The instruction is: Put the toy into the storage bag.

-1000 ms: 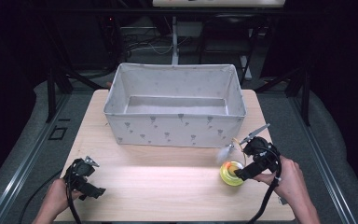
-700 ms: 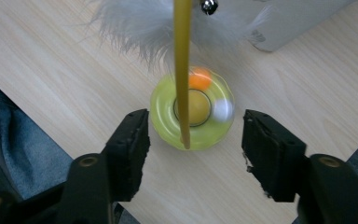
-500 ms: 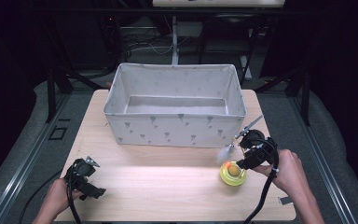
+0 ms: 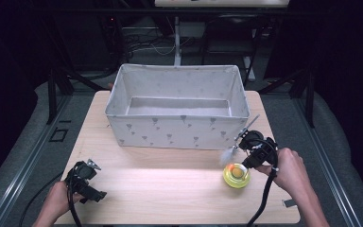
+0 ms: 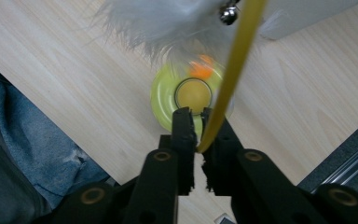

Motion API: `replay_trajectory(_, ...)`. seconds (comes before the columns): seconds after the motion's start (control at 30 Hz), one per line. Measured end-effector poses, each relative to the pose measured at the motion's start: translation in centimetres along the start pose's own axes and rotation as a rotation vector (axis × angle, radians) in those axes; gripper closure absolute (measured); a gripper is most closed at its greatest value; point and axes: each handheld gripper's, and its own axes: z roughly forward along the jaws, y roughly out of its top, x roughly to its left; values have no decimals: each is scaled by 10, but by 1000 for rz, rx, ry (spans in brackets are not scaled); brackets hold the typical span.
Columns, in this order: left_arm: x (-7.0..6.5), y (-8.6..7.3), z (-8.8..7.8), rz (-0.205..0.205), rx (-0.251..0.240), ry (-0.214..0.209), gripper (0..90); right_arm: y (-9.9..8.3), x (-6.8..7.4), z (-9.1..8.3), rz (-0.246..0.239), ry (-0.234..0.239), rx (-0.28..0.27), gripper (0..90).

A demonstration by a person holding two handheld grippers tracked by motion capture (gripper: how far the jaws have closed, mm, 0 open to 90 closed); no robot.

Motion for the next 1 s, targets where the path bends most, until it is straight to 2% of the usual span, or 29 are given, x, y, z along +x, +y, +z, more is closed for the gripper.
replay_trajectory(0.1, 0, 1, 0, 0, -1, 0, 31, 1, 1, -1, -7, -10, 18, 873)
replay_trajectory(0.43, 1, 1, 0, -3, -9, -8, 37, 6, 1, -3, -17, -7, 12, 877)
replay_trajectory(0.47, 1, 1, 0, 0, -8, -8, 36, 7, 1, -6, -32, -10, 27, 876)
replay_trajectory(0.97, 1, 1, 0, 2, -7, -4, 36, 13, 0, -21, -48, 16, -8, 877)
replay_trajectory(1.0, 1, 1, 1, 4, -4, -6, 35, 14, 0, -23, -54, 16, 3, 877)
